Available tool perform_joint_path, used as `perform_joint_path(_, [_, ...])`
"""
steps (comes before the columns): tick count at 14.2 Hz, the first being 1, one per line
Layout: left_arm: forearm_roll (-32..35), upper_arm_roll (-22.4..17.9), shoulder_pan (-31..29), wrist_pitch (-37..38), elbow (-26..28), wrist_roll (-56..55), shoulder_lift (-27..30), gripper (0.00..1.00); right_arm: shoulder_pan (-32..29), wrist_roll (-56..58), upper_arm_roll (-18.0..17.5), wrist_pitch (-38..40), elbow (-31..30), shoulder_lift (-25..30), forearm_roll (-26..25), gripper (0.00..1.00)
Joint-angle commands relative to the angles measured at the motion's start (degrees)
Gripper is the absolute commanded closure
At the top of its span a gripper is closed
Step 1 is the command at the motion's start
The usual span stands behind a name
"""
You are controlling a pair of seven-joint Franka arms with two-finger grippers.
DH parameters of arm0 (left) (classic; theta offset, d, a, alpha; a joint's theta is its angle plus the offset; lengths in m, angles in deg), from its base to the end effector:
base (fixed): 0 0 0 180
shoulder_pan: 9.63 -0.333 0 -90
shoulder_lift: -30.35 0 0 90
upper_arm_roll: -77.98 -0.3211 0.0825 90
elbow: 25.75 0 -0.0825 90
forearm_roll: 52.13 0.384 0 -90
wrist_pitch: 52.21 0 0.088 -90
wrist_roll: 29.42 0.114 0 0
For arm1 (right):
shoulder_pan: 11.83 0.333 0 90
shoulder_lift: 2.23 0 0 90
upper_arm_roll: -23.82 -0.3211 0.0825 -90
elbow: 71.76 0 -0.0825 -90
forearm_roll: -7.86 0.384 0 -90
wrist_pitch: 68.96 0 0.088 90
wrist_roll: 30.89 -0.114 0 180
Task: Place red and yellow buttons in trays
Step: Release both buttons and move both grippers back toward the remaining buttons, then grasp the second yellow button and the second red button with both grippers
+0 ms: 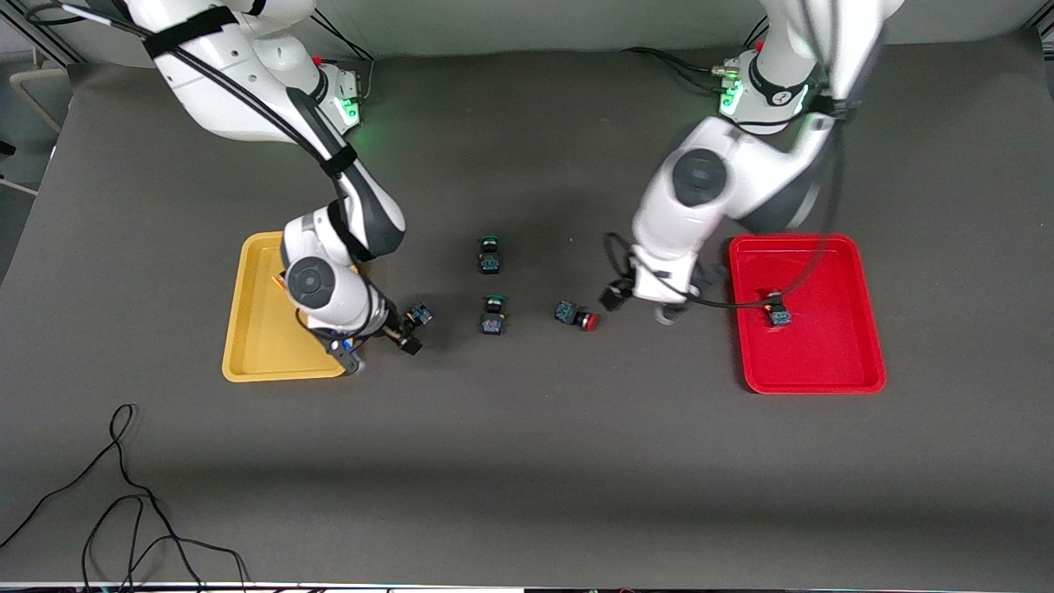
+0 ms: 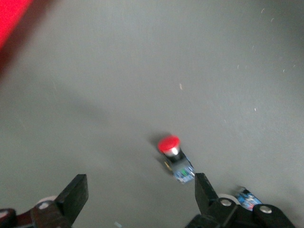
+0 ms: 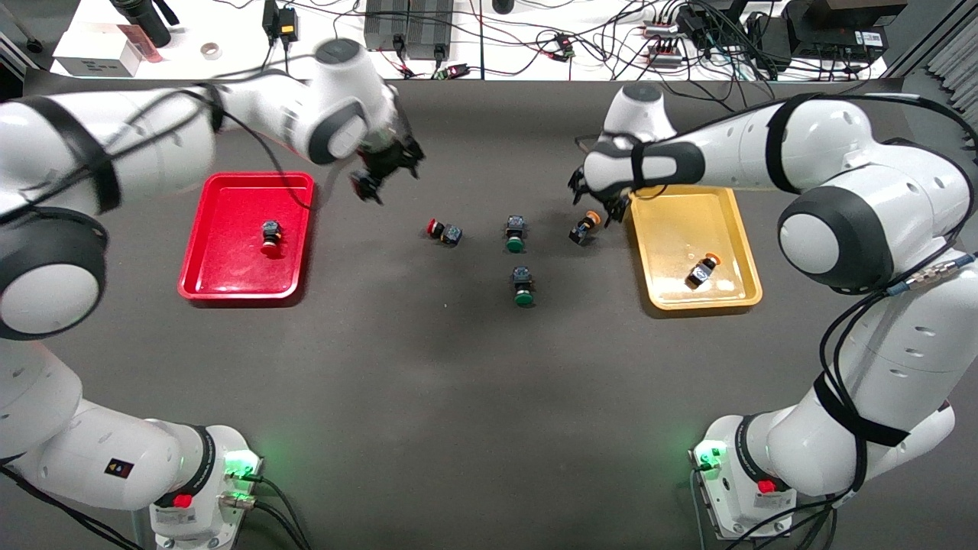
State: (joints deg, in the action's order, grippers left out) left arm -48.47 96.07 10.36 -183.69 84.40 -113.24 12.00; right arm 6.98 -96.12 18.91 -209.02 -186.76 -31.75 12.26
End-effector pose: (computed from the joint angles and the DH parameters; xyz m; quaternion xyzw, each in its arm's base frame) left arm 0.4991 -0.3764 0.3372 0.9248 0.3780 -0.0042 0.0419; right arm 0.5486 0.2410 0.1876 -0.9205 0.3863 0.0588 0.0050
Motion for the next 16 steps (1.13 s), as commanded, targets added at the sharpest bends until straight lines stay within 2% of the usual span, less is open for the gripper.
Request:
perform_joint_path(1, [7.66, -1.04, 5.48, -0.26, -4.32, -26.40, -5.63, 0.00, 0.17, -3.77, -1.24, -1.35, -1.90, 1.31, -0.89, 0.00])
perform_joint_path(2, [9.95, -1.04, 6.71, -0.26, -5.72, -32.57, -8.17, 0.00, 0.43, -3.77, -1.24, -1.53, -1.90, 0.96, -0.89, 0.00])
perform_joint_path(3, [11.97, -1.04, 7.59, -0.26, -7.13, -37.07, -10.89, 0.00, 0.44, -3.77, -1.24, -2.14, -1.99, 0.43, -0.89, 0.04])
perform_joint_path(4, [14.08, -1.04, 8.04, -0.26, -8.53, -39.73, -13.53, 0.00, 0.44, -3.86, -1.33, -2.58, -1.99, 0.08, -0.89, 0.16])
perform_joint_path(6, [16.03, -1.04, 8.13, -1.22, -11.61, -41.33, -18.11, 0.00, 0.52, -3.77, -1.24, -2.50, -1.99, -0.01, -0.89, 0.64])
perform_joint_path(7, [16.12, -1.22, 8.13, -2.36, -12.58, -41.34, -19.61, 0.00, 0.52, -3.86, -1.24, -2.49, -1.99, 0.16, -0.89, 0.79])
perform_joint_path(8, [16.21, -1.31, 8.13, -3.59, -13.02, -41.34, -20.67, 0.00, 0.44, -3.86, -1.24, -2.41, -1.90, 0.34, -0.89, 0.89])
perform_joint_path(9, [16.30, -1.31, 8.13, -4.65, -13.20, -41.25, -21.37, 0.00, 0.44, -3.94, -1.33, -2.15, -1.90, 0.60, -0.89, 0.95])
perform_joint_path(12, [17.79, -1.40, 8.04, -5.98, -13.21, -41.25, -23.22, 0.00, 0.35, -3.95, -1.24, 2.22, -1.38, 4.28, -0.89, 0.98])
perform_joint_path(13, [17.79, -1.57, 7.96, -6.15, -13.21, -41.25, -23.31, 0.10, 0.35, -3.94, -1.16, 5.12, -0.15, 6.30, -0.89, 0.98])
perform_joint_path(14, [17.79, -1.75, 7.87, -6.24, -13.21, -41.25, -23.23, 0.36, 0.09, -3.77, -0.55, 8.63, 0.55, 8.75, -0.89, 0.98])
perform_joint_path(15, [17.79, -1.75, 7.78, -6.24, -13.29, -41.16, -23.22, 0.57, -0.26, -2.99, -0.10, 12.23, 1.17, 11.39, -0.89, 0.98])
perform_joint_path(16, [17.79, -1.75, 7.78, -6.15, -13.38, -40.99, -23.22, 0.73, -0.70, -2.11, 1.29, 15.23, 2.66, 13.42, -0.97, 0.98])
